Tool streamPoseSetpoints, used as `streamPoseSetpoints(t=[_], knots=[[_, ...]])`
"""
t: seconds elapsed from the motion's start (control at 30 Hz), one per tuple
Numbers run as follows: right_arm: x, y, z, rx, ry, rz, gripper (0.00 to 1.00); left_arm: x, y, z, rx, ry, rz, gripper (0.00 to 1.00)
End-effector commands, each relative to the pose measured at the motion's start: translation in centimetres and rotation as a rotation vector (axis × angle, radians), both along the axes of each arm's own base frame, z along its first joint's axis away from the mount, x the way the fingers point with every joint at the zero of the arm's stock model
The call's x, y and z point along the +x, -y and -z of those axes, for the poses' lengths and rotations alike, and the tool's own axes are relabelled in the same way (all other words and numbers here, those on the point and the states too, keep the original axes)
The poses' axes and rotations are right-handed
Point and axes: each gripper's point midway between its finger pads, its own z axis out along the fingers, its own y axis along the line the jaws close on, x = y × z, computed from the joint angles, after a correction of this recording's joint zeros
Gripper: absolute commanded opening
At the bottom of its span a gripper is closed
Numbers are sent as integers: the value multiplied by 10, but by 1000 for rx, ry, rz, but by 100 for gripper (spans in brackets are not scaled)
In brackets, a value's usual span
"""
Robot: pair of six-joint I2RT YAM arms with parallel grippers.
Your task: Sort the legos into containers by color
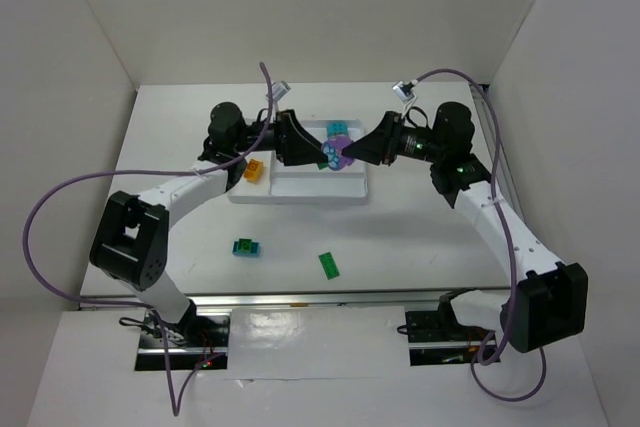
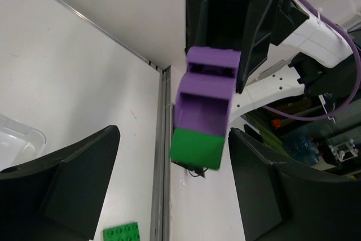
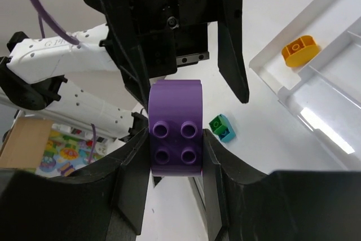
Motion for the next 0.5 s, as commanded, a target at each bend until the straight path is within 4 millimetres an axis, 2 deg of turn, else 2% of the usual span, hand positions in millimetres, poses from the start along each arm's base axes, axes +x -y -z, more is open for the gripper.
streamPoseSetpoints(t=[0.0, 0.03, 0.1, 0.13, 0.23, 0.3, 0.4, 0.43, 0.47], knots=[[-5, -11, -21, 22, 80, -38, 22, -11, 3, -33, -47, 164, 37, 90], [-2, -12, -18, 16, 79, -39, 22, -17, 5, -41, -62, 181, 61, 89], [-7, -19, -16, 9, 77, -56, 22, -17, 6, -42, -74, 175, 65, 87], [-3, -19, -13, 1, 71, -46, 22, -17, 6, -42, -79, 157, 69, 87], [-3, -22, -10, -1, 62, -55, 22, -20, 5, -43, -88, 164, 81, 77], [-4, -24, -8, -9, 61, -52, 22, -21, 5, -44, -92, 174, 81, 62], [-2, -23, -5, -19, 53, -42, 22, -22, 5, -43, -76, 181, 101, 30], [0, -23, -4, -20, 53, -30, 21, -23, 5, -44, -69, 171, 110, 9], [0, -23, -2, -27, 52, -30, 21, -23, 5, -44, -62, 191, 119, 0]])
